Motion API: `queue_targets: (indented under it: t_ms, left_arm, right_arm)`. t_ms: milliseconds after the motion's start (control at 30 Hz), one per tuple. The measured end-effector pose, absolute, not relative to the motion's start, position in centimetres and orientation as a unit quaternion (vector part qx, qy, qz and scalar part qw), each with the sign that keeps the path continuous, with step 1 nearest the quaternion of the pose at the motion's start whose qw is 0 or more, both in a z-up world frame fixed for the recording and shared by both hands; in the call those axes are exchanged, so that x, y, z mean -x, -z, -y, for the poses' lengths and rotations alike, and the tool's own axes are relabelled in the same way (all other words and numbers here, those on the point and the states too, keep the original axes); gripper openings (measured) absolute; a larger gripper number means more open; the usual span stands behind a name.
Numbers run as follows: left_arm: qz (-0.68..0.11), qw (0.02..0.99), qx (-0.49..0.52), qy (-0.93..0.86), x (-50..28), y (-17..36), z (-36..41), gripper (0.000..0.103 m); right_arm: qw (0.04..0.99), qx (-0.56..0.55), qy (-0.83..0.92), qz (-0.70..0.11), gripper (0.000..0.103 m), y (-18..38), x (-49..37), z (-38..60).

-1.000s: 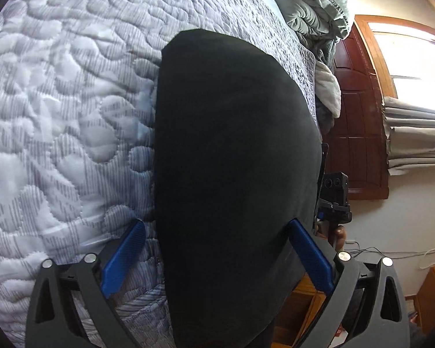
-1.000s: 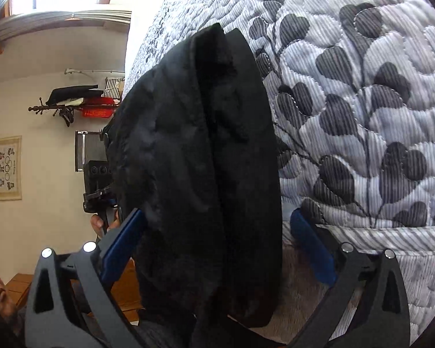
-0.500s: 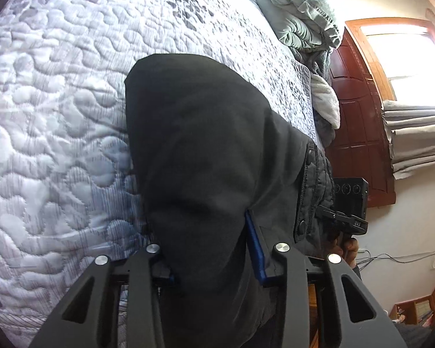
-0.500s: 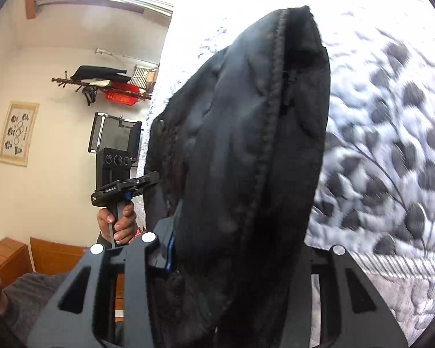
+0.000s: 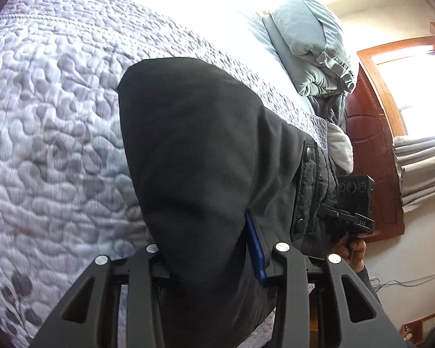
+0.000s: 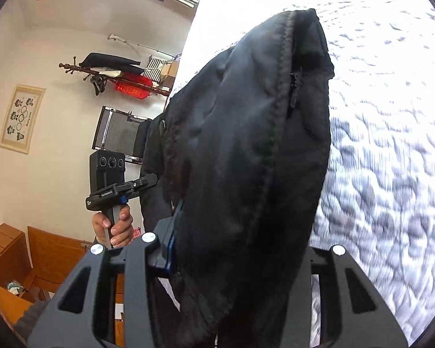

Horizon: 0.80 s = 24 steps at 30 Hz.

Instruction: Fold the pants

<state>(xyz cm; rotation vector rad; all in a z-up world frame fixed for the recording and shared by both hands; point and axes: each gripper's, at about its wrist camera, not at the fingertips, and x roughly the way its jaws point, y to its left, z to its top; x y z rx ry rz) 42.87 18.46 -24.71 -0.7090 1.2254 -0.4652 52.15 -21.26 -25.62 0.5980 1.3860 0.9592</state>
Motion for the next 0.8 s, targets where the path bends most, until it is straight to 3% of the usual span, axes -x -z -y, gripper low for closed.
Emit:
queue_targets:
  t_ms: [200, 300, 367, 467, 533, 567, 800]
  left_arm:
    - [-0.570, 0.714, 0.353, 0.203, -46.7, 28.6, -21.4, 0.038]
    - [-0.569, 0.708, 0.360, 0.213, -46.8, 29.7, -21.7, 0.038]
    - [-0.568, 0.705, 0.365, 0.218, -46.7, 30.2, -21.8, 0.041]
    - [-0.561, 0.714, 0.368, 0.202, -45.9, 29.9, -22.6, 0.050]
    - [-0.552, 0.735, 0.354, 0.176, -44.9, 28.6, -23.1, 0.068]
    - [-0.541, 0.749, 0.345, 0.163, -44.2, 27.8, -23.3, 0.072]
    - [-0.532, 0.781, 0.307, 0.114, -41.7, 26.9, -23.4, 0.074]
  right_arm:
    - [0.612, -0.281, -0.397, -0.624, 0.043, 29.8, -55.8, 20.0]
    - [0.607, -0.286, -0.388, -0.632, 0.049, 31.5, -55.8, 20.3]
    - [0.604, -0.290, -0.383, -0.636, 0.059, 32.5, -55.3, 21.0]
    - [0.613, -0.296, -0.370, -0.632, 0.064, 32.3, -54.6, 22.1]
    - [0.631, -0.300, -0.358, -0.619, 0.068, 31.1, -53.7, 23.5]
    - [0.643, -0.297, -0.351, -0.613, 0.069, 30.4, -53.2, 24.2]
    - [0.687, -0.266, -0.324, -0.593, 0.069, 28.3, -50.0, 27.0]
